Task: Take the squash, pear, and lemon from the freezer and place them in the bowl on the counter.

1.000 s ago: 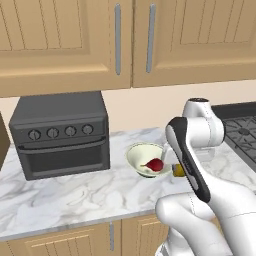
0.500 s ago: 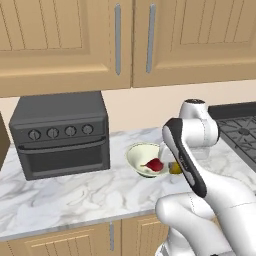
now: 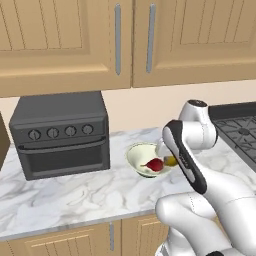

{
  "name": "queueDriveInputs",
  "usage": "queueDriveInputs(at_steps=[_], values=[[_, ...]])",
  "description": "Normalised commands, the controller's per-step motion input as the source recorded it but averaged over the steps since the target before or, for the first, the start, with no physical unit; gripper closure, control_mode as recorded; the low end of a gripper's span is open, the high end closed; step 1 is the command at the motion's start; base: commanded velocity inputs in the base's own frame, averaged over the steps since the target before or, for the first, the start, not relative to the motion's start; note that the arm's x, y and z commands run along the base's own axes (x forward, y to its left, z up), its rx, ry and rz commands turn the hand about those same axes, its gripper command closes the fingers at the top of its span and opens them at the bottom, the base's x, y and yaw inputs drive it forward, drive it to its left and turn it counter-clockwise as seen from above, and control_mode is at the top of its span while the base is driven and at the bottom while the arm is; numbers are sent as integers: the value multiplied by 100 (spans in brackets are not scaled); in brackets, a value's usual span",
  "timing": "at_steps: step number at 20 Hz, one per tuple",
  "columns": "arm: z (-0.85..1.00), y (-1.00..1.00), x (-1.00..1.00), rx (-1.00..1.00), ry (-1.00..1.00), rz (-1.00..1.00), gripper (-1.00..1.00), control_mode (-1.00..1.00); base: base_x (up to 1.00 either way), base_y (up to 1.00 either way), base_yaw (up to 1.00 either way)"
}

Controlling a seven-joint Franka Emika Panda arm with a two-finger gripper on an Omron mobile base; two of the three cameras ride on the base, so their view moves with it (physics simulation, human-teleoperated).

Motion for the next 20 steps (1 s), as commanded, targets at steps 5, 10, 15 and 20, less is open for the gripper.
queueDriveInputs(at_steps=[5, 10, 15, 20], values=[[-39, 6, 61, 2, -4, 5, 100, -100, 0, 0, 0], [-39, 12, 76, 0, 0, 1, 100, -100, 0, 0, 0], [-22, 15, 39, 0, 3, 0, 100, -100, 0, 0, 0], [-15, 10, -2, 0, 1, 3, 100, -100, 0, 0, 0]])
